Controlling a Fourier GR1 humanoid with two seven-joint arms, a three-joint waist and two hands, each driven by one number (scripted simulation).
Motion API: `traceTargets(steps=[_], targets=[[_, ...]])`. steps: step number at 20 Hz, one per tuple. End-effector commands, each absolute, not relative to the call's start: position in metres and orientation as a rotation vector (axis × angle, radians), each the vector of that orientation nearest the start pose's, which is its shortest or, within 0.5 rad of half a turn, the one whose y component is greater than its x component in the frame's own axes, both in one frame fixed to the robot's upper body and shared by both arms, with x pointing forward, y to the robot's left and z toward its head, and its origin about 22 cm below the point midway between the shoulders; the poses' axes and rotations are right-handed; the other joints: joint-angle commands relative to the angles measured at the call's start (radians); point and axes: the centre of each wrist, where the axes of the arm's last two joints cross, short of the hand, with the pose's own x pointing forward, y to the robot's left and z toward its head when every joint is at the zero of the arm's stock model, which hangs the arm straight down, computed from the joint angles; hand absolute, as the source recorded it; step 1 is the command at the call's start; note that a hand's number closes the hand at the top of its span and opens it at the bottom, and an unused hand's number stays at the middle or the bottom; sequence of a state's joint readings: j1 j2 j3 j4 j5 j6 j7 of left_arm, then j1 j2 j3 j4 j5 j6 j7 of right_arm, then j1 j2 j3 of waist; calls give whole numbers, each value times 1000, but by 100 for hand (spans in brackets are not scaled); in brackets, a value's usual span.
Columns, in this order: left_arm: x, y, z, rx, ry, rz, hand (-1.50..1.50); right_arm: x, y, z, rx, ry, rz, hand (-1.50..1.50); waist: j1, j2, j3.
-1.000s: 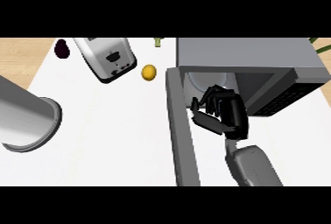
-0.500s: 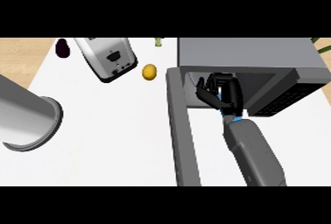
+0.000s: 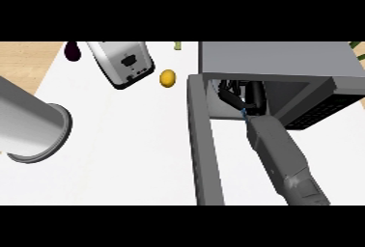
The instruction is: Pick up the milk, place it into the microwave and close the microwave
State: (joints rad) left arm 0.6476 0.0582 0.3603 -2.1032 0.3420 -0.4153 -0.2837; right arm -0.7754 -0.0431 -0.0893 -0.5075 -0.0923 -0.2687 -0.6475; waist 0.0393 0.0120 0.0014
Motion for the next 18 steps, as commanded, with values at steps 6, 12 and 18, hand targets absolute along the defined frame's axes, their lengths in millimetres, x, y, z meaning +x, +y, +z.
traceTargets(steps=[6, 12, 18], targets=[[80, 353, 52, 68, -1881, 96, -150, 421, -155, 6, -282, -1956, 105, 150, 13, 8, 0], [72, 358, 45, 78, -1872, 108, -150, 427, -164, 12, -585, -1990, 339, 150, 34, 12, -1], [90, 354, 46, 61, -1893, 80, -150, 432, -150, 20, -766, -1961, 302, 150, 48, 24, 0]])
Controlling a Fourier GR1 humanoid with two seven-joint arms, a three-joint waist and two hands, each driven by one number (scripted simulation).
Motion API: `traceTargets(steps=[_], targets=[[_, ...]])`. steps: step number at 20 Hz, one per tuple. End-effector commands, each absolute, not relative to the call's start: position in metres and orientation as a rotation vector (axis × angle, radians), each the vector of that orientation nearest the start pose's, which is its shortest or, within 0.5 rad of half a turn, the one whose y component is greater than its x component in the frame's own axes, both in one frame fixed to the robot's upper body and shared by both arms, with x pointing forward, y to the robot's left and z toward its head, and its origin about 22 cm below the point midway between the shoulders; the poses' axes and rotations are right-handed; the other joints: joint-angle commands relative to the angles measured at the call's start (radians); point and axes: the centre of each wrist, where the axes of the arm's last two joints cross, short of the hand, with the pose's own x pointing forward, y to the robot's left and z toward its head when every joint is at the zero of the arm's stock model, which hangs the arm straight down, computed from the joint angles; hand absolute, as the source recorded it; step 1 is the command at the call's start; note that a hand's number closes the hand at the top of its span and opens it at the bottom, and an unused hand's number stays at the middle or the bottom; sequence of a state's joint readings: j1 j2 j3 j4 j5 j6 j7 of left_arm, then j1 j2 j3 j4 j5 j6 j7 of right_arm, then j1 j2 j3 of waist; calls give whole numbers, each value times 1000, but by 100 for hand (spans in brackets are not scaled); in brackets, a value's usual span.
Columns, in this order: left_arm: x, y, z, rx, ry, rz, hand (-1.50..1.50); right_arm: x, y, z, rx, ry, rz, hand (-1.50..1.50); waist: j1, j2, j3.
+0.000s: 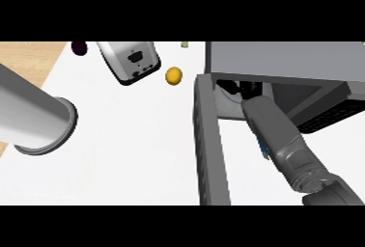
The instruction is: Pick up the milk, place it into the microwave and close the microwave
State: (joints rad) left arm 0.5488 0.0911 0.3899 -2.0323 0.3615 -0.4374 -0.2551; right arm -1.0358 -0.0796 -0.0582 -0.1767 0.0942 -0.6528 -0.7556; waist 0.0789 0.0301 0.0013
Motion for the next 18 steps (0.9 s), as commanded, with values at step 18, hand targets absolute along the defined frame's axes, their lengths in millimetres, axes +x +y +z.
traceTargets(steps=[18], targets=[[99, 357, 42, 20, -1887, 47, -150, 425, -233, 6, -913, -1815, 211, 150, 40, 29, 4]])
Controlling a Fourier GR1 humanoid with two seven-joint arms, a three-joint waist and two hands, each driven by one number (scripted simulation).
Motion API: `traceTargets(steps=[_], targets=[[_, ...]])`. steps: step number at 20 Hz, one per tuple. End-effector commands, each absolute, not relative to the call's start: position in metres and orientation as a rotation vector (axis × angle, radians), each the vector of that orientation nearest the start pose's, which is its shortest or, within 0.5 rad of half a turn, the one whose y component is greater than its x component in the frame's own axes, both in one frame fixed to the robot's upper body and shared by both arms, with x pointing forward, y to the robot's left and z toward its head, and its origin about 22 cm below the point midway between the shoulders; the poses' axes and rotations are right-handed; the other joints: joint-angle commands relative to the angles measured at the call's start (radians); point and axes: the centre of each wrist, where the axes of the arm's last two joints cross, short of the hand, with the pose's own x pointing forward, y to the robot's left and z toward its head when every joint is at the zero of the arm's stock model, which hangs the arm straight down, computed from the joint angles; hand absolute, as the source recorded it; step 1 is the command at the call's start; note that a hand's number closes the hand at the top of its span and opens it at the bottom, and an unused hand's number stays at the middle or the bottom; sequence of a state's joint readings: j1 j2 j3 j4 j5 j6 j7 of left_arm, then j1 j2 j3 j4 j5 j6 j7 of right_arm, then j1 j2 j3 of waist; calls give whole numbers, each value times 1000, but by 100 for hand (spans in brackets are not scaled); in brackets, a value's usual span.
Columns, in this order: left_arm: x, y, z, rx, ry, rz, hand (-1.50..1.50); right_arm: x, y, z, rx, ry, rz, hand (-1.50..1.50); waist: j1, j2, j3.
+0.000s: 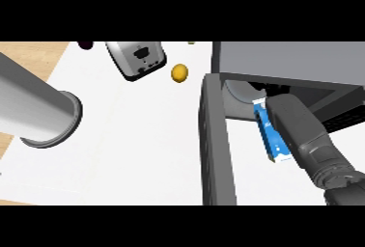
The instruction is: Pick up the milk, place it into the microwave and close the microwave
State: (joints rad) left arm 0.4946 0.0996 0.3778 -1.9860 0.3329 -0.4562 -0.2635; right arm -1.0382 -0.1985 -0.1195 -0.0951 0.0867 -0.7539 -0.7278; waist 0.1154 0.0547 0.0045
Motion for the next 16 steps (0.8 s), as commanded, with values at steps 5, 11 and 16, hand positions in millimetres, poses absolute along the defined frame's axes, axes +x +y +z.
traceTargets(steps=[5, 11, 16], targets=[[106, 358, 44, -17, -1890, 28, -150, 422, -238, 2, -991, -1776, 247, 150, 19, 9, 2], [115, 356, 38, 9, -1890, 46, -150, 425, -228, 6, -994, -1766, 348, -150, 35, 13, 0], [116, 352, 33, -7, -1867, 32, -150, 427, -221, 8, -1024, -1799, 329, -150, 42, 16, 2]])
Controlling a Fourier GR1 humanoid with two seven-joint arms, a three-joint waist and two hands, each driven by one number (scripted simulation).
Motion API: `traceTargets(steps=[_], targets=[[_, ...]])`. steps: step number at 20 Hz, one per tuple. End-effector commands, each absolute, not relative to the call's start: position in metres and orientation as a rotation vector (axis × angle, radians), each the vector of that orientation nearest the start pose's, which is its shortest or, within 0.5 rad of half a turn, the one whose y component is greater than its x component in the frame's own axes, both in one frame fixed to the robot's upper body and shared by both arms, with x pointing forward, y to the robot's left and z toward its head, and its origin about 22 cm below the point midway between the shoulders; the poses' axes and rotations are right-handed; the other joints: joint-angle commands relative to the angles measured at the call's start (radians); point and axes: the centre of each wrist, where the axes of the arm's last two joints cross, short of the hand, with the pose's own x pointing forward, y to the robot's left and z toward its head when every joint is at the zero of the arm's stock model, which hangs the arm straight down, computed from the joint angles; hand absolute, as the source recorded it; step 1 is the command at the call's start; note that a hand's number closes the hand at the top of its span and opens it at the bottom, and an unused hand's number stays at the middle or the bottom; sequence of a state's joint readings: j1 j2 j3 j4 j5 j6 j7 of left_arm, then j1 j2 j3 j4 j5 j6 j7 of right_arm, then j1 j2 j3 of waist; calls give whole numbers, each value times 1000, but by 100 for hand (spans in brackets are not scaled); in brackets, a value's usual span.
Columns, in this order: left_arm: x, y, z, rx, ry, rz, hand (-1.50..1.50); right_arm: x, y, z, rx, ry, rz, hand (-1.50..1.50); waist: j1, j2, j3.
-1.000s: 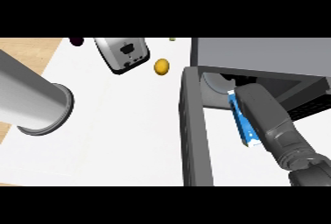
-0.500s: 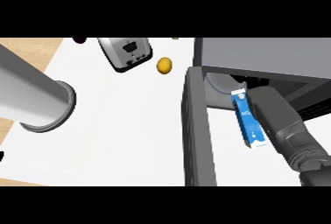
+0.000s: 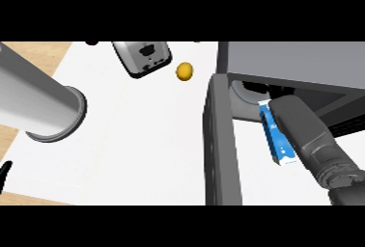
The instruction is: Pick up the milk, place it into the microwave and close the microwave
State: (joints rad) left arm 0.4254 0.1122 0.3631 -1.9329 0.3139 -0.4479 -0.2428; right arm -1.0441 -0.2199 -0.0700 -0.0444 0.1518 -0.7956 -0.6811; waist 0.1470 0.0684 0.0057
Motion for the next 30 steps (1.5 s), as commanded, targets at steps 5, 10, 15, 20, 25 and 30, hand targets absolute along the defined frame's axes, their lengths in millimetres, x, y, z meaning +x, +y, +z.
traceTargets(steps=[5, 10, 15, 20, 25, 30], targets=[[131, 348, 38, 18, -1896, 36, -150, 427, -198, 6, -1000, -1831, 344, -150, -7, -2, 1], [125, 352, 31, -22, -1876, 13, -150, 431, -204, 14, -978, -1813, 373, -150, 5, -5, -1], [129, 349, 29, 0, -1862, 31, -150, 427, -191, 6, -934, -1827, 375, -150, -19, -11, -1], [122, 354, 22, 7, -1878, 32, -150, 423, -189, -1, -913, -1824, 376, -150, -26, -19, -2], [121, 361, 23, 19, -1882, 26, -150, 422, -196, -2, -866, -1837, 344, -150, -43, -25, -2], [123, 349, 22, 32, -1902, 36, -150, 420, -191, -6, -834, -1834, 352, -150, -50, -30, -2]])
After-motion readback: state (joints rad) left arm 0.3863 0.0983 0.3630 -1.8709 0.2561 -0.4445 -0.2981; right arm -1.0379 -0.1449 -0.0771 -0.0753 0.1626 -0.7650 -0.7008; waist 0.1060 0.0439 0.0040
